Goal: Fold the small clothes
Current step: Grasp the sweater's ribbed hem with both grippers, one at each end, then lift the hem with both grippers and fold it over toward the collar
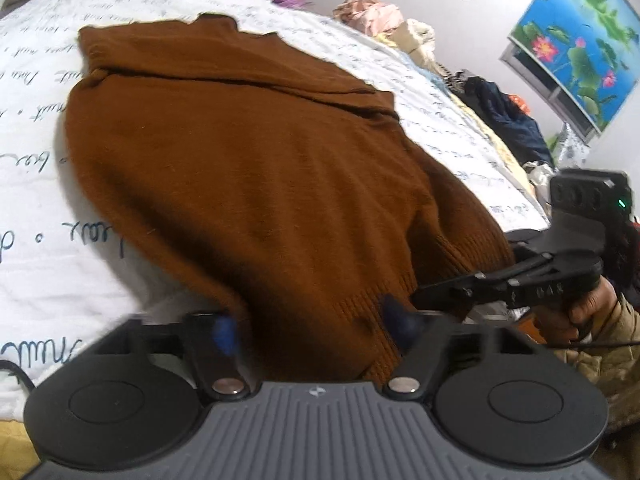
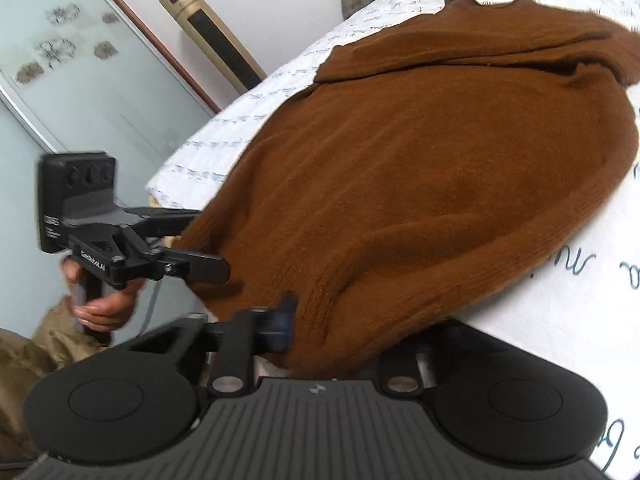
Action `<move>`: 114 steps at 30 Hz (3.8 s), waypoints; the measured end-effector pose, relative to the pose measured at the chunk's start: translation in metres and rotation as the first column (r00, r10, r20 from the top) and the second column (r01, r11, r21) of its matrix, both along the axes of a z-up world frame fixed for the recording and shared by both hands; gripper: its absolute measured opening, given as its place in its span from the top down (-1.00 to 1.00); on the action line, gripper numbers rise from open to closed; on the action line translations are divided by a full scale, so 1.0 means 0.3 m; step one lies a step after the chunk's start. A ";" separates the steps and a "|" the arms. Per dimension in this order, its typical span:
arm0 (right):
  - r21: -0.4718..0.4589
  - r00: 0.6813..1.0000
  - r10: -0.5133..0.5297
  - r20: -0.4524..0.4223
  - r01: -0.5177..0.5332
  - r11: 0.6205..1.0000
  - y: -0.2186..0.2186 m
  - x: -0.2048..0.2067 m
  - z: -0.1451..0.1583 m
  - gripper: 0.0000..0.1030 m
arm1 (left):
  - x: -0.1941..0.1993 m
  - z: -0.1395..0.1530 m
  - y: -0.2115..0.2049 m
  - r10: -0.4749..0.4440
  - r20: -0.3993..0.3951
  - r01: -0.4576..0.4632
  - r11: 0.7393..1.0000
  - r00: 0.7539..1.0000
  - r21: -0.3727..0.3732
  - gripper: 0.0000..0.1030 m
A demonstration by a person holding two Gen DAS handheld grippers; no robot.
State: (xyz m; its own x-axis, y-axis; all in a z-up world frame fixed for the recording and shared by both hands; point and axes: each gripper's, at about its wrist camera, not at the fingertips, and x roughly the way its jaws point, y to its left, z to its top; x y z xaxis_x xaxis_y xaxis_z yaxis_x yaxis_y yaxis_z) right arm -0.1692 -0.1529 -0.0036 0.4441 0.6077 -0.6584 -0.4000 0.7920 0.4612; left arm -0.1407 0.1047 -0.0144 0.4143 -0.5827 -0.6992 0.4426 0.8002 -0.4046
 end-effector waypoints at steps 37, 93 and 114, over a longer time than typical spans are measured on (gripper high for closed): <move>0.135 0.885 -0.389 0.256 0.366 0.921 -0.128 0.302 0.188 0.62 | 0.281 0.315 -0.166 0.261 0.328 -0.338 0.918 0.908 0.206 0.73; 0.227 0.848 -0.522 0.087 0.494 0.839 -0.277 0.828 0.125 0.61 | 0.845 0.250 -0.212 0.342 0.399 -0.488 0.796 0.851 0.359 0.73; 0.320 0.805 -0.573 -0.154 0.589 0.742 -0.445 0.992 -0.044 0.34 | 1.048 0.109 -0.165 0.387 0.241 -0.453 0.809 0.890 0.374 0.64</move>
